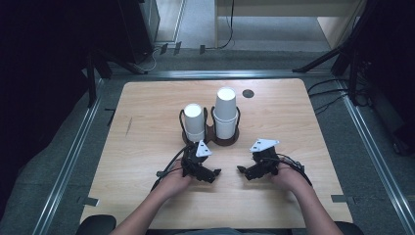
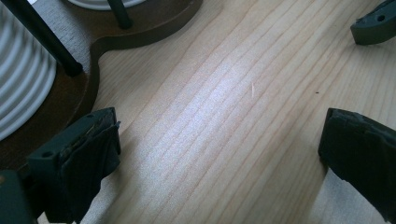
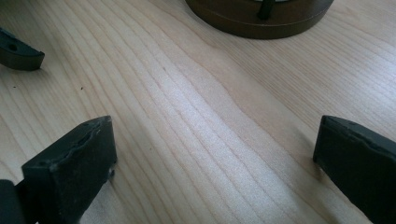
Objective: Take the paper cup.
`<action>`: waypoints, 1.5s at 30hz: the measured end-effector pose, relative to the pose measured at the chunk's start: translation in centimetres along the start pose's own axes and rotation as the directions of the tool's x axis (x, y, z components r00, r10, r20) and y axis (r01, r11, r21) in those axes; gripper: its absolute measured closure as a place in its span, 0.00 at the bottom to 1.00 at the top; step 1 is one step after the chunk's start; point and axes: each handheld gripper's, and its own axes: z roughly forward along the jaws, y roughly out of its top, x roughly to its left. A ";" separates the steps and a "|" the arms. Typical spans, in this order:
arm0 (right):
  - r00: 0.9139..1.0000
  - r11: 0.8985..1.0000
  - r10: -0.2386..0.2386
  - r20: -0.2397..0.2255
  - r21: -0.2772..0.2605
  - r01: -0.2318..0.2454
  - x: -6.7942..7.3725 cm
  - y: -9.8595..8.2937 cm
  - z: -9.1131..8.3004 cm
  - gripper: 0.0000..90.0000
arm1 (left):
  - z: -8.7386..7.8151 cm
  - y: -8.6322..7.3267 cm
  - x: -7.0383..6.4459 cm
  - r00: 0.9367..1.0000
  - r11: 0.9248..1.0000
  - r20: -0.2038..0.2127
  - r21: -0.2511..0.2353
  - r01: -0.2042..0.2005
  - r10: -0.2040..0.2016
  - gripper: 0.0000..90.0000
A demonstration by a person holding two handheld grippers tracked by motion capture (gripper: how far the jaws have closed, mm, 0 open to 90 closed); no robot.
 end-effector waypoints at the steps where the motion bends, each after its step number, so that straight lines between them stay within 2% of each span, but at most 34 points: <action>1: 1.000 1.000 0.000 0.000 0.000 0.000 0.0 0.0 0.0 0.00 | 0.0 0.0 0.0 1.000 1.000 0.000 0.000 0.000 0.000 0.00; 4: 1.000 1.000 -0.007 -0.005 0.001 0.007 -0.1 0.0 0.0 0.00 | 0.0 0.0 0.0 1.000 1.000 0.000 0.000 0.001 -0.001 0.00; 6: 1.000 1.000 -0.016 -0.014 0.024 0.016 -0.2 0.3 0.0 0.00 | 0.1 0.1 0.0 1.000 1.000 0.001 -0.001 0.000 0.000 0.00; 8: 0.997 0.996 -0.052 -0.058 0.073 0.057 -0.3 0.7 -0.2 0.00 | -0.1 0.4 0.2 1.000 0.999 0.004 0.032 -0.006 0.006 0.00; 9: 0.997 0.996 -0.052 -0.058 0.073 0.057 -0.3 0.7 -0.2 0.00 | -0.1 0.4 0.2 1.000 0.999 0.004 0.032 -0.006 0.006 0.01; 10: 0.994 0.992 -0.063 -0.088 0.101 0.072 -0.3 0.9 -0.3 0.00 | -0.3 0.8 0.3 1.000 0.998 0.003 0.061 0.000 0.000 0.01; 11: 0.992 0.991 -0.051 -0.118 0.120 0.065 -0.3 1.2 -0.4 0.00 | -0.5 1.0 0.4 1.000 0.998 -0.006 0.067 0.013 -0.012 0.08; 12: 0.986 0.989 0.025 -0.164 0.147 0.000 -0.5 2.0 -0.6 0.14 | -0.7 1.6 0.6 0.997 0.994 0.017 0.087 0.073 -0.075 0.22; 13: 0.985 0.988 0.056 -0.163 0.150 -0.031 -0.5 2.3 -0.7 0.21 | -0.7 1.6 0.6 0.997 0.994 0.017 0.087 0.073 -0.075 0.18; 14: 0.984 0.986 0.087 -0.155 0.154 -0.063 -0.5 2.6 -0.8 0.19 | -1.0 1.9 0.6 0.985 0.989 0.106 0.082 0.124 -0.133 0.12; 15: 0.982 0.987 0.096 -0.162 0.147 -0.072 -0.6 2.8 -0.9 0.16 | -1.2 2.0 0.5 0.985 0.991 0.120 0.079 0.111 -0.120 0.12; 16: 0.978 0.987 0.108 -0.179 0.140 -0.083 -0.6 3.0 -1.0 0.15 | -1.2 2.2 0.3 0.989 0.992 0.104 0.073 0.098 -0.106 0.12; 19: 0.969 0.982 0.161 -0.185 0.126 -0.140 -0.7 3.9 -1.4 0.15 | -1.4 2.6 0.2 0.989 0.994 0.115 0.070 0.088 -0.095 0.11; 20: 0.967 0.980 0.177 -0.181 0.125 -0.155 -0.8 4.1 -1.5 0.15 | -1.6 2.6 0.3 0.987 0.994 0.128 0.067 0.091 -0.099 0.11; 22: 0.968 0.978 0.193 -0.163 0.111 -0.177 -0.9 4.4 -1.8 0.15 | -2.1 2.6 0.7 0.978 0.995 0.188 0.045 0.085 -0.092 0.11; 23: 0.969 0.980 0.183 -0.165 0.103 -0.167 -1.0 4.5 -2.0 0.15 | -2.5 2.7 0.8 0.975 0.996 0.201 0.023 0.090 -0.092 0.11; 26: 0.980 0.989 0.128 -0.153 0.098 -0.114 -1.0 4.7 -2.6 0.15 | -3.3 3.3 1.1 0.977 0.994 0.189 -0.016 0.106 -0.101 0.18; 27: 0.981 0.989 0.122 -0.152 0.101 -0.107 -1.1 4.8 -2.7 0.15 | -3.6 3.4 1.2 0.976 0.993 0.189 -0.027 0.111 -0.104 0.24; 31: 0.986 0.994 0.083 -0.147 0.076 -0.072 -1.4 5.4 -3.3 0.15 | -4.5 3.6 1.4 0.986 0.993 0.136 -0.048 0.106 -0.099 0.45; 33: 0.986 0.995 0.089 -0.142 0.060 -0.081 -1.4 5.7 -3.5 0.15 | -4.8 3.9 1.2 0.989 0.996 0.126 -0.043 0.082 -0.076 0.52; 34: 0.982 0.994 0.103 -0.160 0.046 -0.096 -1.5 5.8 -3.7 0.15 | -4.9 4.1 1.1 0.990 0.997 0.126 -0.035 0.069 -0.064 0.53; 35: 0.982 0.994 0.103 -0.160 0.046 -0.096 -1.5 5.8 -3.7 0.15 | -4.9 4.1 1.1 0.990 0.997 0.126 -0.035 0.069 -0.064 0.55; 36: 0.977 0.992 0.127 -0.172 0.027 -0.124 -1.8 6.2 -4.1 0.15 | -5.0 4.5 0.9 0.992 0.999 0.119 -0.022 0.046 -0.043 0.59; 38: 0.979 0.993 0.120 -0.163 0.021 -0.118 -1.9 6.4 -4.4 0.16 | -5.1 4.7 0.9 0.991 0.999 0.126 -0.020 0.043 -0.041 0.60; 39: 0.985 0.994 0.111 -0.134 0.011 -0.111 -2.4 7.0 -5.0 0.18 | -5.1 4.8 0.9 0.991 0.999 0.129 -0.019 0.047 -0.044 0.62; 42: 0.984 0.993 0.117 -0.133 0.001 -0.118 -2.8 7.5 -5.4 0.21 | -5.0 5.2 1.0 0.991 0.999 0.126 -0.018 0.048 -0.045 0.66; 43: 0.984 0.992 0.124 -0.131 -0.015 -0.127 -3.2 8.2 -5.9 0.22 | -5.0 5.5 1.1 0.993 0.999 0.112 -0.015 0.037 -0.035 0.71; 45: 0.984 0.992 0.123 -0.130 -0.020 -0.127 -3.5 8.9 -6.2 0.23 | -5.0 5.7 1.2 0.992 0.999 0.120 -0.018 0.027 -0.025 0.78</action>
